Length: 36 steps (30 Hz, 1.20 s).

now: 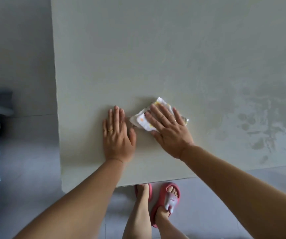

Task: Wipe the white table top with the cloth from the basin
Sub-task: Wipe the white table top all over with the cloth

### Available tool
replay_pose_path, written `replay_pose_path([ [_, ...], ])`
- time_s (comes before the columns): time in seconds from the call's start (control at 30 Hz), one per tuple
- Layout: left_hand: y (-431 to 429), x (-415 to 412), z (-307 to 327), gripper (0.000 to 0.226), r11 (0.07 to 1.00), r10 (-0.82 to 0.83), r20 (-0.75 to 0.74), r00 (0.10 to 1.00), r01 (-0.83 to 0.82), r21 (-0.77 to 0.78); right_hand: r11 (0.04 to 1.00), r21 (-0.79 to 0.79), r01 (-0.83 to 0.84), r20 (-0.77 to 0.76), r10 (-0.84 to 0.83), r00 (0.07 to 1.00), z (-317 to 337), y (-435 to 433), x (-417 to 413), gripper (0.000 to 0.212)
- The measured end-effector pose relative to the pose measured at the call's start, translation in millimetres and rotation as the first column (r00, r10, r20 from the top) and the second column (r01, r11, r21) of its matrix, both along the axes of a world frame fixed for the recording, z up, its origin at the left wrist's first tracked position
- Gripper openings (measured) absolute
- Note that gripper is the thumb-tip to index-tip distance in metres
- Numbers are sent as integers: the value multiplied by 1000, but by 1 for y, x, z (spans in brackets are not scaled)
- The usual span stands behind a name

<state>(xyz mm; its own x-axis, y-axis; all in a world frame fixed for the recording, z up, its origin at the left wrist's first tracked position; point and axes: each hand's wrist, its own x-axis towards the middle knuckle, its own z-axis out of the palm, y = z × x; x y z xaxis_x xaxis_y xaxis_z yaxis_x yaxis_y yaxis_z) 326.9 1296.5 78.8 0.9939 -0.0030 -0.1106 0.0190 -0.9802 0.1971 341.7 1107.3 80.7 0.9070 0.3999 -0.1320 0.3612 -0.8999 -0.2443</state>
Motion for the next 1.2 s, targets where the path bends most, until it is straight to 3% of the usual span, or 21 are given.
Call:
replay_pose_path([
  [0.07, 0, 1, 2, 63, 1000, 5, -28, 1000, -4, 12, 973, -19, 231, -6, -231, 973, -3, -35, 27, 54],
  [0.13, 1, 1, 4, 63, 1000, -7, -55, 998, 8, 19, 800, -2, 600, -52, -600, 799, -3, -44, 45, 56],
  [0.17, 1, 2, 6, 64, 1000, -17, -63, 998, 18, 15, 708, 1, 707, -56, -705, 707, -2, -30, 49, 58],
  [0.2, 1, 3, 8, 65, 1000, -23, -66, 998, 23, 5, 673, 2, 740, -58, -738, 672, -2, -8, 49, 60],
  [0.27, 0, 12, 12, 65, 999, -35, -49, 998, 34, -21, 813, 31, 581, -70, -578, 813, -1, 37, 37, 62],
  [0.33, -3, 29, 17, 62, 998, -48, -8, 999, 47, -51, 977, 29, 210, -47, -208, 977, 0, 48, 26, 57],
  [0.4, -7, 54, 21, 60, 994, -69, 27, 997, 71, -86, 1000, 5, -23, -26, 23, 999, 2, 17, 45, 55],
  [0.43, -9, 68, 22, 61, 991, -95, 40, 995, 98, -95, 1000, -14, -11, -32, 10, 999, 1, -2, 57, 56],
  [0.5, -12, 95, 22, 62, 981, -169, 53, 984, 173, -84, 966, -32, 256, -58, -257, 965, 0, -36, 81, 56],
  [0.57, -16, 116, 17, 63, 974, -215, 42, 976, 217, -66, 809, -23, 587, -82, -587, 806, 0, -42, 95, 55],
  [0.63, -17, 126, 7, 63, 977, -208, 13, 978, 209, -49, 685, -27, 728, -62, -728, 682, -2, -8, 98, 58],
  [0.7, -16, 127, -2, 63, 981, -189, -8, 982, 189, -38, 767, -19, 641, -70, -640, 765, -4, 36, 89, 61],
  [0.8, -17, 127, -4, 57, 983, -172, 37, 984, 175, -63, 973, 16, 231, -30, -230, 973, -2, 41, 83, 54],
  [0.87, -18, 125, -2, 57, 982, -175, 69, 982, 179, -65, 997, -5, 83, 30, -83, 996, -2, 3, 104, 53],
  [0.93, -17, 125, 0, 62, 981, -188, 37, 981, 190, -41, 960, -29, 278, 17, -277, 961, -4, -30, 132, 53],
  [1.0, -17, 126, -1, 64, 981, -194, -5, 981, 194, -8, 795, 5, 607, -22, -606, 795, -8, -29, 152, 55],
  [1.03, -17, 126, -2, 64, 981, -192, -20, 981, 192, 5, 716, 12, 698, -20, -698, 716, -9, -11, 156, 57],
  [1.07, -18, 127, -2, 64, 982, -188, -30, 982, 188, 14, 693, 10, 721, -25, -721, 693, -10, 9, 155, 58],
  [1.13, -19, 127, -1, 62, 985, -173, -32, 984, 173, 22, 824, 35, 565, -42, -564, 825, -8, 42, 147, 59],
  [1.2, -20, 128, 1, 61, 986, -168, -25, 985, 169, 15, 973, 19, 230, -37, -229, 973, -5, 38, 145, 56],
])
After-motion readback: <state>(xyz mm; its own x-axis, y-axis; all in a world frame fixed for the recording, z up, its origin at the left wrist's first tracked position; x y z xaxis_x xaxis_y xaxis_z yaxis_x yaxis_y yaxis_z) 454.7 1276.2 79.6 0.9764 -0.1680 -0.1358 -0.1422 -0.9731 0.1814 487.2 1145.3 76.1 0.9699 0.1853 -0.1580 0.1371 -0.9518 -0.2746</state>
